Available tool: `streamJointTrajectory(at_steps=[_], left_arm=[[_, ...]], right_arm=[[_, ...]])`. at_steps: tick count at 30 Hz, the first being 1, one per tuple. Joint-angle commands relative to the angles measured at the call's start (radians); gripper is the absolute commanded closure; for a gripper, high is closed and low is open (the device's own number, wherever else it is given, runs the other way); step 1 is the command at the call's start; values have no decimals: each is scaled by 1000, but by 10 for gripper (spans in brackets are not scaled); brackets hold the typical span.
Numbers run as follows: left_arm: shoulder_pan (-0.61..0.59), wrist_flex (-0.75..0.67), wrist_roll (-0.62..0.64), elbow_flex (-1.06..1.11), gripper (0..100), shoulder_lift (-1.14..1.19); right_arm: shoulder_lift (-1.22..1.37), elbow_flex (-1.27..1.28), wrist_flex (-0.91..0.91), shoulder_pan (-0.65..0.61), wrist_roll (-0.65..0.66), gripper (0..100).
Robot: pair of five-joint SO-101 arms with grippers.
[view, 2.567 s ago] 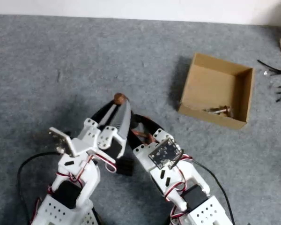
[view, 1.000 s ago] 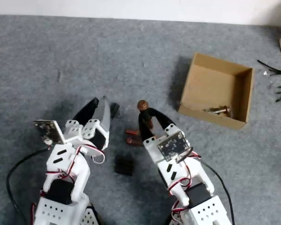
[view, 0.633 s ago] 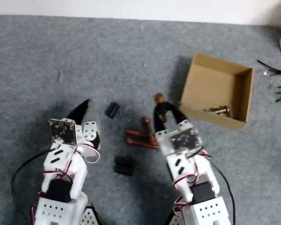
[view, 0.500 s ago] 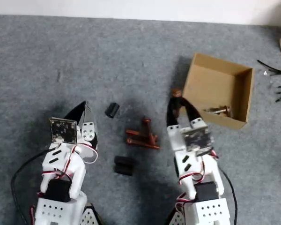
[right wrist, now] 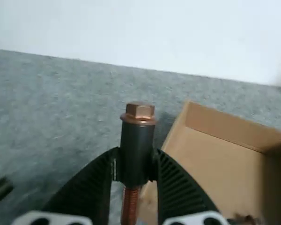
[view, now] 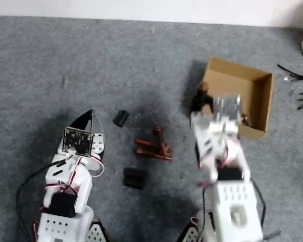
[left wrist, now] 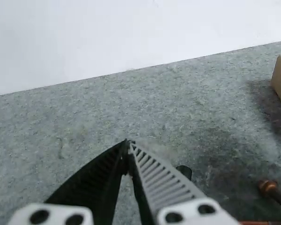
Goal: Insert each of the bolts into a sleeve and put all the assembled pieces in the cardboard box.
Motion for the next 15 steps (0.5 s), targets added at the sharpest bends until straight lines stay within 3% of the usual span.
streamJointTrajectory(at_steps=[1, 8, 15], left_arm=[[-10, 3, -6, 19, 993, 1], [-7, 2, -6, 19, 993, 1], [-7, 0, -6, 19, 993, 1]], right_arm=[[392, -326, 1, 73, -41, 994], [845, -634, 7, 219, -450, 994], [995, -708, 8, 220, -462, 992]])
